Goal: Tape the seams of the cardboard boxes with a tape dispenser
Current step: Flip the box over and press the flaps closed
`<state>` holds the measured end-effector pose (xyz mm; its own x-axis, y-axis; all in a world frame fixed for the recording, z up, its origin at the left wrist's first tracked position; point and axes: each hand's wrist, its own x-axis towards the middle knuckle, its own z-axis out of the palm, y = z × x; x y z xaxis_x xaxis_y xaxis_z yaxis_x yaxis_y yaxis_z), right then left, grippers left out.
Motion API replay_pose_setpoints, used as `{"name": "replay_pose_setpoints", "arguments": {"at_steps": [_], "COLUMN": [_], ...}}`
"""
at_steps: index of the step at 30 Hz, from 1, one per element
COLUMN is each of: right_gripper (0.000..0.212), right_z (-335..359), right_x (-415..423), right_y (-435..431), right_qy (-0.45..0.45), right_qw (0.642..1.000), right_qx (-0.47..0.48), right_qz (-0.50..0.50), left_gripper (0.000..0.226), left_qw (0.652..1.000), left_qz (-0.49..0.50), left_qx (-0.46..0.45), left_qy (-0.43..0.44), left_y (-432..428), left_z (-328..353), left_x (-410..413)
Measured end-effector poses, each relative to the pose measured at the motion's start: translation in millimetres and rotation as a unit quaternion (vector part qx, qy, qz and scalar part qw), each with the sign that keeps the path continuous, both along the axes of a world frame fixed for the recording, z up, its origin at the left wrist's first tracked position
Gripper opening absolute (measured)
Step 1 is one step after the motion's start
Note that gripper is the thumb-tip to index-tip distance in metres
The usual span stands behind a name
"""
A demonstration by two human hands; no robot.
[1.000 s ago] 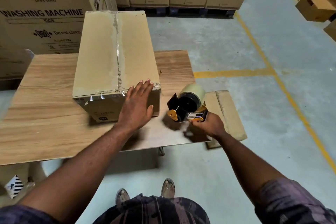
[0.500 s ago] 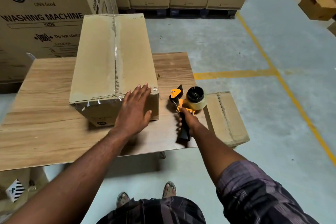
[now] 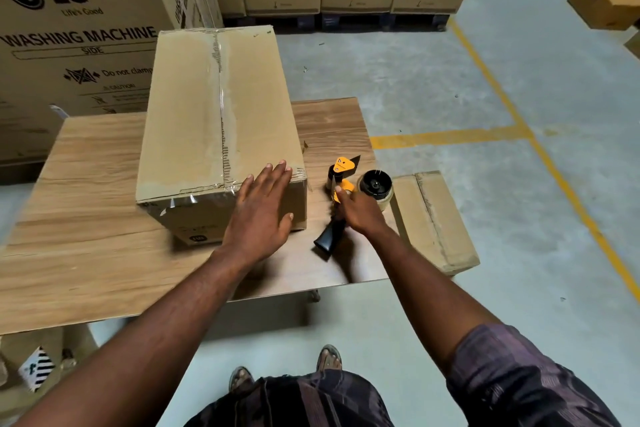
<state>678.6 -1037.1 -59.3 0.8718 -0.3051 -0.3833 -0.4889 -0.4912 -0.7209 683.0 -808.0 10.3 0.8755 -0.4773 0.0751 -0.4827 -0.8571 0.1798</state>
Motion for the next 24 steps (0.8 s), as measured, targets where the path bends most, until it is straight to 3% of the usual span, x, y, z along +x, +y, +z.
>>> {"name": "replay_pose_setpoints", "arguments": {"at_steps": [1,3,6,13,24], "right_gripper": [0.042,0.021,0.034,0.043,0.055], "right_z": [4.7,13.3,19.7,14.5,9.4], "right_x": [2.1,5.4,6.4,0.5,-8.0], "right_y": [7.1,26.0,62.7,111.3,114.9], "right_qy": [-0.056,-0.127,-0.175,-0.214,-0.241], "right_qw": [0.994,0.948,0.904,0.917,0.957], "right_qx": [0.095,0.279,0.372,0.304,0.147], "right_qz": [-0.024,-0.084,-0.114,-0.145,-0.066], "left_gripper": [0.086,0.085,0.086,0.087,0.083], "left_qw": [1.000,1.000,1.000,1.000,0.999], "left_qz": [0.000,0.000,-0.005,-0.013,-0.013], "left_qx": [0.000,-0.004,-0.008,-0.013,-0.029], "left_qy": [-0.002,-0.005,-0.002,-0.008,-0.011], "left_y": [-0.4,-1.1,-0.5,1.8,1.5], "left_z": [-0.2,0.5,1.1,0.2,0.2], "left_x": [-0.1,-0.8,-1.0,0.2,1.0]}}
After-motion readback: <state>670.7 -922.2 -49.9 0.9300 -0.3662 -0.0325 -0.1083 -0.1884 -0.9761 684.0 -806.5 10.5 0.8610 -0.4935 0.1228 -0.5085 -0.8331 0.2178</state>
